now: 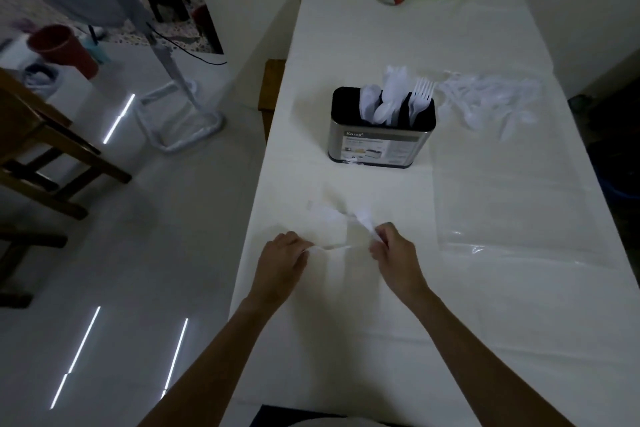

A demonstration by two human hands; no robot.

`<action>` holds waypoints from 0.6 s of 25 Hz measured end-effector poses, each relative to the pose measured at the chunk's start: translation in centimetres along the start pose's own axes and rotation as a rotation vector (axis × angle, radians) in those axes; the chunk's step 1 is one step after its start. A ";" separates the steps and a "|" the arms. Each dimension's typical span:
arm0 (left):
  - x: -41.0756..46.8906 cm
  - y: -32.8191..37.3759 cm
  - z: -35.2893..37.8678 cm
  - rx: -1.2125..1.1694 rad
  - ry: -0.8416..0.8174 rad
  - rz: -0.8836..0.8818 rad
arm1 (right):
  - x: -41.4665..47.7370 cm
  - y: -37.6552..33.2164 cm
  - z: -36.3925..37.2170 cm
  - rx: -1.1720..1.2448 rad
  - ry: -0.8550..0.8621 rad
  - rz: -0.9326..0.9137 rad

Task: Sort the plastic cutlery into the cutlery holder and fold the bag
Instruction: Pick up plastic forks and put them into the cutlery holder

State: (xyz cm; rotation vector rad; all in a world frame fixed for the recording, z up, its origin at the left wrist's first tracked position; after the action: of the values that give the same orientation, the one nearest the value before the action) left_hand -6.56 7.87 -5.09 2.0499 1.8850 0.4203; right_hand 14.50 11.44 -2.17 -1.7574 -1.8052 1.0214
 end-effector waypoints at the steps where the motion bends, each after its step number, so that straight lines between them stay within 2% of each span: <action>1: -0.4 0.1 -0.4 -0.070 0.006 -0.040 | 1.1 -0.4 -0.5 -0.014 0.048 -0.034; 3: -1.4 0.1 -1.2 -0.251 0.022 -0.151 | 3.9 -1.0 -0.5 -0.086 0.050 -0.051; 7: -3.4 -0.6 -2.5 -0.541 0.074 -0.350 | 7.2 -1.0 2.1 -0.281 -0.229 0.049; 9: -3.7 -1.0 -2.9 -0.693 0.073 -0.473 | 7.0 -0.8 2.7 -0.322 -0.255 0.058; 11: -3.4 -1.1 -3.2 -0.782 0.071 -0.529 | 6.0 -1.3 2.5 -0.276 -0.273 0.041; 15: -1.4 1.1 -3.5 -0.961 0.076 -0.499 | 1.5 -3.1 0.9 0.045 -0.344 0.100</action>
State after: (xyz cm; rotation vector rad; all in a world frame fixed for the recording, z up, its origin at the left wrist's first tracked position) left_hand -7.14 6.50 -1.41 0.9253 1.6469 1.0155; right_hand 11.60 12.93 -0.73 -1.7427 -1.8868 1.4693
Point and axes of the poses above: each hand's wrist, its own x-axis towards the middle knuckle, its own z-axis out of the palm, y = z × x, the point moved 3 cm from there along x, towards the middle knuckle, and after that the axes turned 2 degrees about x, right-handed, at the moved point
